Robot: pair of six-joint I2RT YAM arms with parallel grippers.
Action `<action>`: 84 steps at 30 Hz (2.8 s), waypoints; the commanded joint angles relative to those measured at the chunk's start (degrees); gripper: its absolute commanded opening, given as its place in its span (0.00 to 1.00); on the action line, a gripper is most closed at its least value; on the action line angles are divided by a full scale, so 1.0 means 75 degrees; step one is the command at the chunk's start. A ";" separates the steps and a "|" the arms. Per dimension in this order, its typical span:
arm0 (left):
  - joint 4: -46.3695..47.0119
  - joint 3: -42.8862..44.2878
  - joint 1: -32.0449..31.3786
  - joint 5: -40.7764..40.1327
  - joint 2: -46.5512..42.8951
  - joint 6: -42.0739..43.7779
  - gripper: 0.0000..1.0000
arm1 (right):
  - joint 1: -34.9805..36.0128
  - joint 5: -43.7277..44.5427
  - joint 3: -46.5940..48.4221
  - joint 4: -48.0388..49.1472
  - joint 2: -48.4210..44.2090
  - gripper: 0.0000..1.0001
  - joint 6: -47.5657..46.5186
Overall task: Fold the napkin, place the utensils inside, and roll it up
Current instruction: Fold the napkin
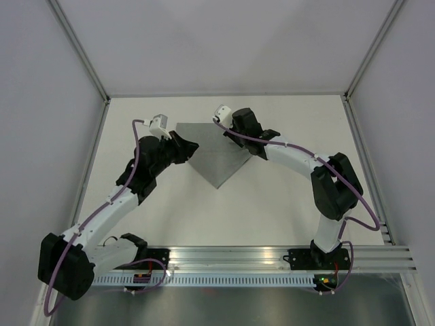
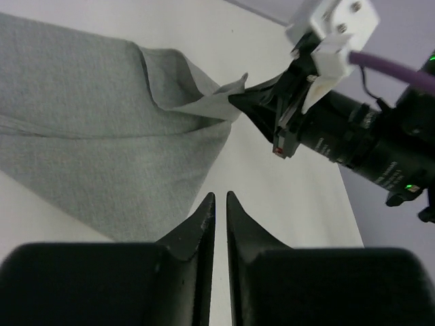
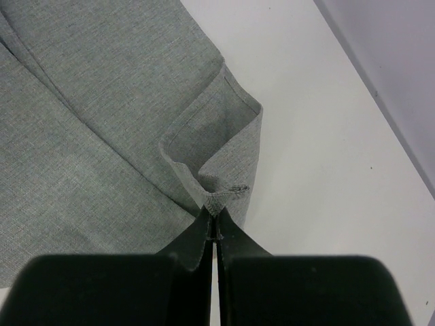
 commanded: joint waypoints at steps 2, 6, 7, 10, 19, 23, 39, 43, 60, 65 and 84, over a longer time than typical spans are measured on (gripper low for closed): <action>0.2721 -0.0808 -0.0118 0.0808 0.1149 -0.1505 0.09 | -0.0061 0.0112 0.0346 -0.0207 -0.0068 0.00 0.0238; 0.5097 -0.0961 -0.0434 0.0703 0.2776 -0.2652 0.02 | -0.0143 0.0100 0.0358 -0.0230 -0.0115 0.00 0.0273; 0.5360 -0.0833 -0.0540 0.0656 0.3105 -0.2818 0.02 | -0.0166 0.0088 0.0393 -0.0242 -0.0115 0.00 0.0308; 0.6449 -0.0540 -0.0985 0.0293 0.4708 -0.3636 0.02 | -0.0272 -0.0005 0.0510 -0.0347 -0.0103 0.00 0.0437; 0.6992 0.0993 -0.1583 -0.0480 0.6670 -0.4308 0.02 | -0.0436 0.0205 0.0838 -0.0464 -0.0115 0.00 0.0777; 0.6512 0.1651 -0.1724 -0.0680 0.7185 -0.4413 0.02 | -0.0588 0.0147 0.0944 -0.0546 -0.0080 0.00 0.0953; 0.6043 0.2636 -0.1959 -0.1067 0.8288 -0.4601 0.02 | -0.0870 0.0159 0.0909 -0.0593 -0.0197 0.00 0.1188; 0.5902 0.2777 -0.1994 -0.1207 0.8475 -0.4659 0.02 | -0.0881 0.0135 0.0839 -0.0570 -0.0302 0.00 0.1199; 0.5082 0.3597 -0.2111 -0.1430 0.9096 -0.4671 0.02 | -0.0905 0.0018 0.0710 -0.0699 -0.0783 0.00 0.1152; 0.4765 0.3691 -0.2134 -0.1582 0.9155 -0.4718 0.02 | -0.0905 -0.0110 0.0803 -0.0851 -0.0888 0.01 0.1176; 0.5760 0.3153 -0.2135 -0.1782 0.8664 -0.4495 0.04 | -0.0905 -0.0591 0.0510 -0.1003 -0.0982 0.00 0.1317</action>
